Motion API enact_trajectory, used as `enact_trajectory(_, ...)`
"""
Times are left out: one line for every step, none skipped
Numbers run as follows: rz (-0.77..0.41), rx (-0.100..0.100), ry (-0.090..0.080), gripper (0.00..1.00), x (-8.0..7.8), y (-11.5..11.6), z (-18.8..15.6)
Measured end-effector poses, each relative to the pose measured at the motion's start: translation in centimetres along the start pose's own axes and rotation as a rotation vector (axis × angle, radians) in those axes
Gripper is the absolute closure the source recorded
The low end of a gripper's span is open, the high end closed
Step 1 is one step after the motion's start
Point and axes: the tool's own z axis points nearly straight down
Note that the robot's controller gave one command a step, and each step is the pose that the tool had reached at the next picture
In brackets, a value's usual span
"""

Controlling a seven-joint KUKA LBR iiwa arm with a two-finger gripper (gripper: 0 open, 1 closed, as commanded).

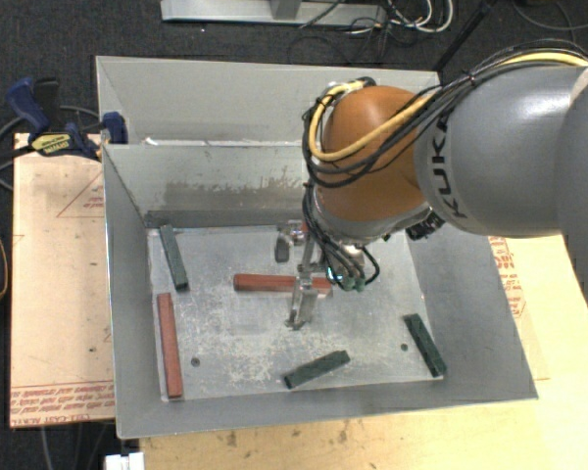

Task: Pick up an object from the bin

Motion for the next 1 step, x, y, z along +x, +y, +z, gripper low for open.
enact_trajectory(0.095,0.000,-0.002,0.00,-4.43,-2.18,10.80)
